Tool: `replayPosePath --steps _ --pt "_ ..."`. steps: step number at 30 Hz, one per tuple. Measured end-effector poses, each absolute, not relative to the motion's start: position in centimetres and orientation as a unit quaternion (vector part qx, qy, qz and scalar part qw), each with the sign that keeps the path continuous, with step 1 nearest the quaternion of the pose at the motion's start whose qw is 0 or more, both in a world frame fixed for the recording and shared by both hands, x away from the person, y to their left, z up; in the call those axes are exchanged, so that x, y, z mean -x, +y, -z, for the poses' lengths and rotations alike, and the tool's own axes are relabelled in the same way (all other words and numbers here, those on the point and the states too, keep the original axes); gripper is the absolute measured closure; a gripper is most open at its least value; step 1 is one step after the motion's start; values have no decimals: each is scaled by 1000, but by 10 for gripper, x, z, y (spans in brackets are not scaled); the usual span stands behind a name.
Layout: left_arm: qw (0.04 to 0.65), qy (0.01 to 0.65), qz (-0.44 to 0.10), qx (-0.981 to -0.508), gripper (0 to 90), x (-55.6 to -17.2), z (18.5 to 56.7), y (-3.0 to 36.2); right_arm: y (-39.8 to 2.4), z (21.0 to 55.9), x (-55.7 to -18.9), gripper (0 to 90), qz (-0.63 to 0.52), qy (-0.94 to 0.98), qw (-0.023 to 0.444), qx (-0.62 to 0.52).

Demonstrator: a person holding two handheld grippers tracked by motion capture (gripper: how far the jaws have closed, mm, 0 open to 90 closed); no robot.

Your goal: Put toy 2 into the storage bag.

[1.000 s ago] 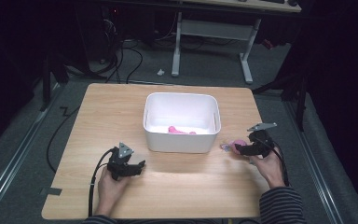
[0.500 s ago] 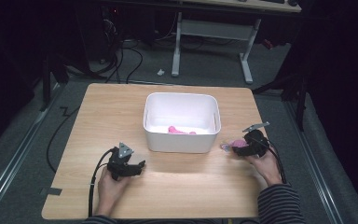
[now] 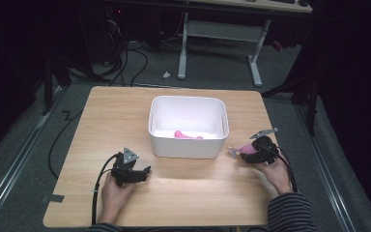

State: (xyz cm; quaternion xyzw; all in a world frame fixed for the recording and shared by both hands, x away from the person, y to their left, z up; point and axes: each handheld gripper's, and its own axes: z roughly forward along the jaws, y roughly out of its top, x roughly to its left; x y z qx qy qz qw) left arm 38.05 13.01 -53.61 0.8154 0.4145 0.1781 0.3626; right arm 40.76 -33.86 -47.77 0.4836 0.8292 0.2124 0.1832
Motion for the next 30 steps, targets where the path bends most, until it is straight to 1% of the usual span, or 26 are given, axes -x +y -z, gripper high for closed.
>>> replayPosePath --steps 3,16,19,30 --pt "363 415 -178 -815 232 -381 536 130 -338 474 -404 329 -223 826 187 -483" --pt "362 415 -178 -815 232 -381 536 130 -341 459 -391 332 -259 814 162 -493" --pt "362 414 -178 -816 231 -381 536 130 -341 455 -388 334 -261 813 164 -495" --pt "360 411 -174 -819 189 -381 536 129 -351 435 -372 336 -294 797 162 -502"
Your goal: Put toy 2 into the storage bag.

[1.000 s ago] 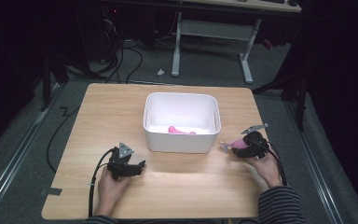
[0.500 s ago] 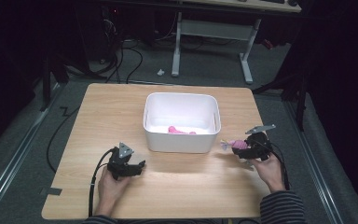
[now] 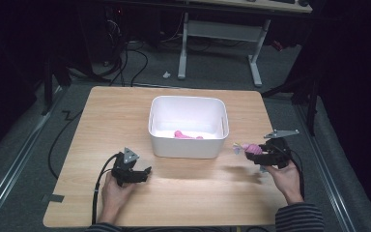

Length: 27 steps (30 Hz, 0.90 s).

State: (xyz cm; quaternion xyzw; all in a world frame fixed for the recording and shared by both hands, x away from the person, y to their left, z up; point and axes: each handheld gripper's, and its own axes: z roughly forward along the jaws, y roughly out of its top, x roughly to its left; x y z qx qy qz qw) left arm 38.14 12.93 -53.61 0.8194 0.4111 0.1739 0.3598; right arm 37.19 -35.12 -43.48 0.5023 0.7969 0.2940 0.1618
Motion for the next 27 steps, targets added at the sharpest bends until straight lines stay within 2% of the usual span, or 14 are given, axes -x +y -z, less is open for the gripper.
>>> replayPosePath --steps 8,12,27 --pt "360 412 -173 -819 188 -382 536 129 -348 413 -359 336 -315 794 185 -486" --pt "360 413 -174 -818 189 -382 536 129 -346 403 -355 336 -334 791 169 -483" --pt "361 414 -174 -818 189 -382 536 129 -326 365 -359 337 -347 799 179 -458"
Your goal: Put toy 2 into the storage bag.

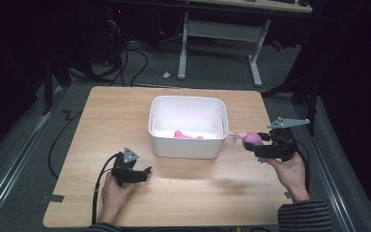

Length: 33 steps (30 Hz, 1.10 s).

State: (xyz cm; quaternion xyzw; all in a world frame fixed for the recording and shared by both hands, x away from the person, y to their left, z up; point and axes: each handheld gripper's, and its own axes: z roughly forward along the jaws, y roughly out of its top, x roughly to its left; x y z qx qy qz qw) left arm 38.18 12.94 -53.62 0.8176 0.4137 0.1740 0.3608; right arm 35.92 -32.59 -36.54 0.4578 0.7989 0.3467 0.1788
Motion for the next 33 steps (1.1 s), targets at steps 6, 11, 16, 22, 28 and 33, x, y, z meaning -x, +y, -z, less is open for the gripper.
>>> replayPosePath --steps 6,11,16,22,28,33 --pt "361 414 -174 -817 193 -382 536 130 -313 353 -362 337 -377 800 177 -432" --pt "361 414 -174 -817 193 -382 536 130 -297 343 -372 337 -370 809 181 -418" --pt "360 414 -174 -818 194 -382 536 130 -287 335 -380 338 -377 809 181 -413" --pt "359 414 -174 -818 195 -381 536 130 -278 328 -388 340 -377 813 178 -407" --pt "360 414 -174 -818 195 -381 536 130 -269 324 -396 340 -382 815 174 -400" --pt "360 415 -174 -818 197 -381 536 130 -262 323 -401 340 -382 818 172 -394"
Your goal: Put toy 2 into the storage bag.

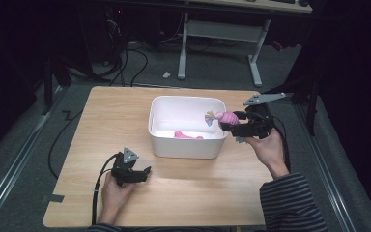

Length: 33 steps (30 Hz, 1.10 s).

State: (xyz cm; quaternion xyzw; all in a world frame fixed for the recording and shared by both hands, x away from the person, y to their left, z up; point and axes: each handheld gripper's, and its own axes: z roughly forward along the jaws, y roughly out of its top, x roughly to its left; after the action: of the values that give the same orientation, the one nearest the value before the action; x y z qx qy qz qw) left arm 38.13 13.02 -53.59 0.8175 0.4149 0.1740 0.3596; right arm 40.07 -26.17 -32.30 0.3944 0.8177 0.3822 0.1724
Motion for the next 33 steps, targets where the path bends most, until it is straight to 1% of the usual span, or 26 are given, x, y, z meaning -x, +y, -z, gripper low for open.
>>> replayPosePath --steps 16,33 --pt "360 415 -174 -817 198 -381 536 130 -237 321 -421 339 -376 829 172 -376" --pt "360 415 -174 -817 199 -381 536 130 -201 330 -438 337 -372 843 150 -357"
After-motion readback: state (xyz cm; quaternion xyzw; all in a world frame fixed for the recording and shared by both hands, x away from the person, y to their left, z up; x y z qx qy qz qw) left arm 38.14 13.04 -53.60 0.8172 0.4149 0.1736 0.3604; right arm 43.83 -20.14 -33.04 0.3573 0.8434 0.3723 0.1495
